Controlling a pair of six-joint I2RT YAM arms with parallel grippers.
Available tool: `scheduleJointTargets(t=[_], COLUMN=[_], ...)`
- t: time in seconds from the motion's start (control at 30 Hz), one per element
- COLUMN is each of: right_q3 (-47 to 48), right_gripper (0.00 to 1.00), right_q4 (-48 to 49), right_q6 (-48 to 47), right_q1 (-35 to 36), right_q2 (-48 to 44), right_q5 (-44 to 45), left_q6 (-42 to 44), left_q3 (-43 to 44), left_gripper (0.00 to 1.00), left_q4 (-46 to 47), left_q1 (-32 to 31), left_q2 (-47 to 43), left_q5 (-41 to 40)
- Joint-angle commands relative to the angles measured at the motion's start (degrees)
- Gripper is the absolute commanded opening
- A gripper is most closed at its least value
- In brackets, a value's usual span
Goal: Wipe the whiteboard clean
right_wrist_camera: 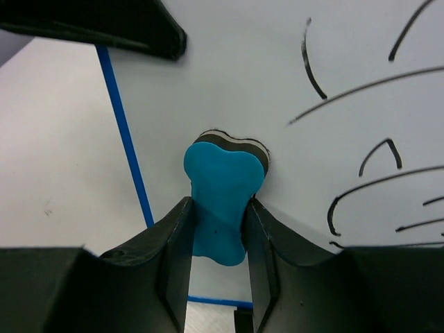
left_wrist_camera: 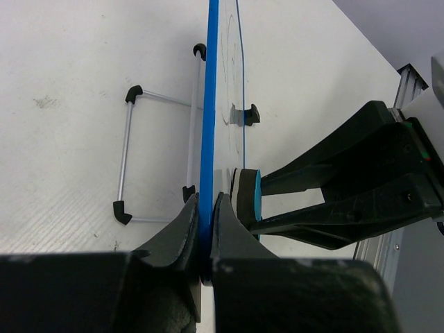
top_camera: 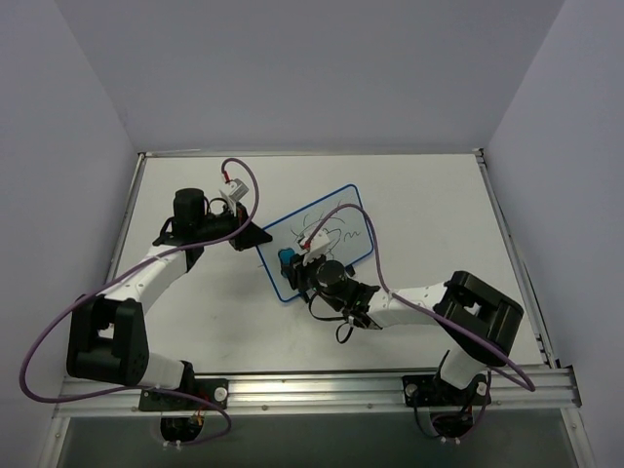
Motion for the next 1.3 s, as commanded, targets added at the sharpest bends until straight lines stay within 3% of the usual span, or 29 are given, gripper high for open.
scheduleJointTargets(t=[0.0, 0.17, 0.73, 0.87, 1.13, 1.27], right_q3=[-1.59, 2.45, 5.7, 9.39, 15.72, 16.07], right_gripper=[0.0, 0.0, 0.0, 0.0, 0.0, 0.0], right_q4=[2.02, -1.05, -3.51, -6.68, -10.55, -9.76], right_q6=[1.01, -1.89, -0.75, -1.45, -2.78, -1.54], right_q1=[-0.17, -2.54, -22.05, -20.92, -8.1, -5.45], right_q2=[-0.69, 0.89, 1.25, 1.6, 2.65, 3.71], right_q5=[4.63, 7.54, -4.76, -7.3, -2.65, -2.04], left_q6=[14.05, 14.4, 15.01, 15.1, 15.37, 15.45], left_q3=[-1.52, -1.52, -1.88, -1.7, -1.79, -1.79], left_gripper=[0.02, 0.02, 0.02, 0.02, 0.02, 0.02], left_q4=[-0.92, -1.45, -1.63, -1.71, -1.89, -1.98], left_q1=[0.18, -0.35, -0.88, -0.97, -1.05, -1.14], left_q2=[0.73, 0.64, -0.24, -0.06, -0.41, -0.32], left_q5=[-11.76, -12.02, -12.29, -12.38, -12.64, -12.64])
